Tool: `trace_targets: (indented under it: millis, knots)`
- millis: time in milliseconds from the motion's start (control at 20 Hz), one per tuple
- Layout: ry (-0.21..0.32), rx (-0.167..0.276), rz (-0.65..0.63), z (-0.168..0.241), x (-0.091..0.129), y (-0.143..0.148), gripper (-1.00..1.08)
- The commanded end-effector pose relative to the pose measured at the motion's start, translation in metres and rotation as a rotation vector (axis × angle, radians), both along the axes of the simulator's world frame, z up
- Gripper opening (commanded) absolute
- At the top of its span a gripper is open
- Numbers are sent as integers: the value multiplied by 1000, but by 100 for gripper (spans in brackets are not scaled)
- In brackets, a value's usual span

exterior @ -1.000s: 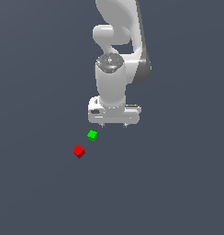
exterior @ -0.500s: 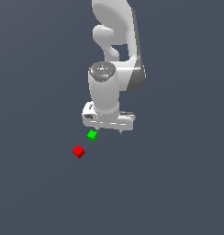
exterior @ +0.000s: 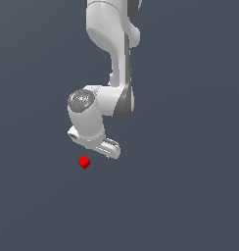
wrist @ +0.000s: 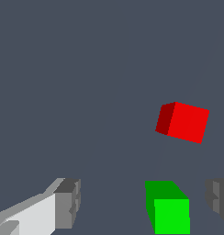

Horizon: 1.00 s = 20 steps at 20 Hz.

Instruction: Stack the red cube on top of the green cube.

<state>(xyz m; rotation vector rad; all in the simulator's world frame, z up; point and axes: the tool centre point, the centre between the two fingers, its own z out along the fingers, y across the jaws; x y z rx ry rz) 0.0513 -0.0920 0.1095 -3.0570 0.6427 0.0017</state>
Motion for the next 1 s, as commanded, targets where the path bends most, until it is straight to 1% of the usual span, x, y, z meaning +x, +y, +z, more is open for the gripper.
trace_targets:
  millis: [0, 250, 450, 750, 950]
  knots:
    - [1, -7, -75, -12, 6, -23, 100]
    - [3, -14, -184, -30, 10, -58, 100]
    - [4, -17, -234, -38, 10, -74, 100]
    - [6, -18, -239, -41, 9, -76, 100]
    - [5, -18, -241, -53, 9, -76, 100]
